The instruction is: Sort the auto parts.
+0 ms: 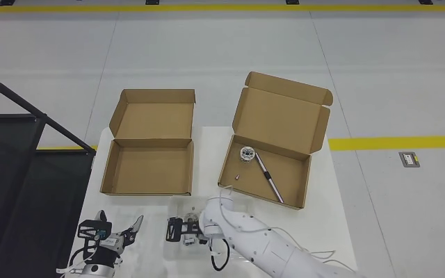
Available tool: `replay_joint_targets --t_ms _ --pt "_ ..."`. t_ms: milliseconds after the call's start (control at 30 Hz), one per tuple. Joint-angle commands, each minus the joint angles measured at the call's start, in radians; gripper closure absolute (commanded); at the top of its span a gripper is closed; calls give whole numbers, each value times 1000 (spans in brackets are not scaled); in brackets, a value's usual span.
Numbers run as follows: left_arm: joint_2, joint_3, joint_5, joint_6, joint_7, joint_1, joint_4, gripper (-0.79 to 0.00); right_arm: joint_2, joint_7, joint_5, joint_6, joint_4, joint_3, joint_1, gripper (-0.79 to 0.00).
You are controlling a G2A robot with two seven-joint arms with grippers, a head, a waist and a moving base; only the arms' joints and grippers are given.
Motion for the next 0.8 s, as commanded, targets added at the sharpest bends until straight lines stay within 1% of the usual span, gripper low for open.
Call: replay_joint_targets --t_ms 0,133,333,433,600,633,667,767 --pt "0 0 0 0 0 0 0 -785 -5 -9 -3 7 12 0 4 -200" --pt "0 0 0 0 0 0 0 -785 -16 -20 -13 27 36 -1 11 -191" --pt "0 0 0 0 0 0 0 -785 -30 -30 -14 17 71 -3 17 -203" --pt "0 0 0 0 0 0 0 -785 -38 -36 -17 18 87 -5 19 -197" --pt "0 0 0 0 0 0 0 -785 -49 -47 -19 26 115 -3 23 -129" --pt "0 0 0 0 0 0 0 -785 -50 -50 -17 23 120 -2 23 -40" --pt "0 0 0 0 0 0 0 -785 -52 -51 -17 22 127 0 25 0" --pt "0 0 0 0 0 0 0 -785 -49 -61 1 -3 132 21 38 0"
